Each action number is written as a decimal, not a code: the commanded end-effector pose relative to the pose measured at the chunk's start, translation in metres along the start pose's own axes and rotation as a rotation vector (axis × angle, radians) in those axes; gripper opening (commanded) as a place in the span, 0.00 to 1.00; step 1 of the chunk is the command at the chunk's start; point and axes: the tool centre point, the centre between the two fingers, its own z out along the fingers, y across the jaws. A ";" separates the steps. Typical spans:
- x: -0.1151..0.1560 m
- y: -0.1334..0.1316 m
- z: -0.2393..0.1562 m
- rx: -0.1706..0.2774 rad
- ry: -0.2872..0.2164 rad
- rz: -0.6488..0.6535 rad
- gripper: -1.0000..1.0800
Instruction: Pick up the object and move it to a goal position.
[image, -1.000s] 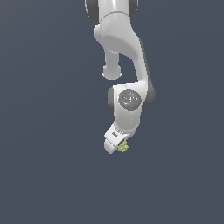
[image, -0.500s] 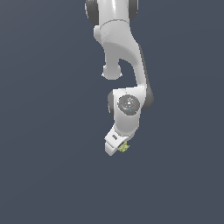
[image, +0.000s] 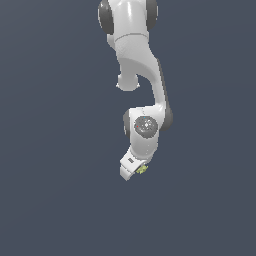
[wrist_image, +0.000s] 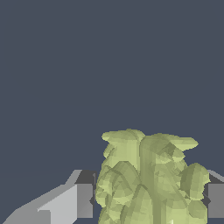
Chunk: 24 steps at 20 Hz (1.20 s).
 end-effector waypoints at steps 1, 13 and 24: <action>0.001 0.000 0.000 -0.001 0.001 0.000 0.00; -0.002 0.003 -0.001 -0.001 0.001 0.000 0.00; -0.057 0.064 -0.014 -0.001 0.001 0.000 0.00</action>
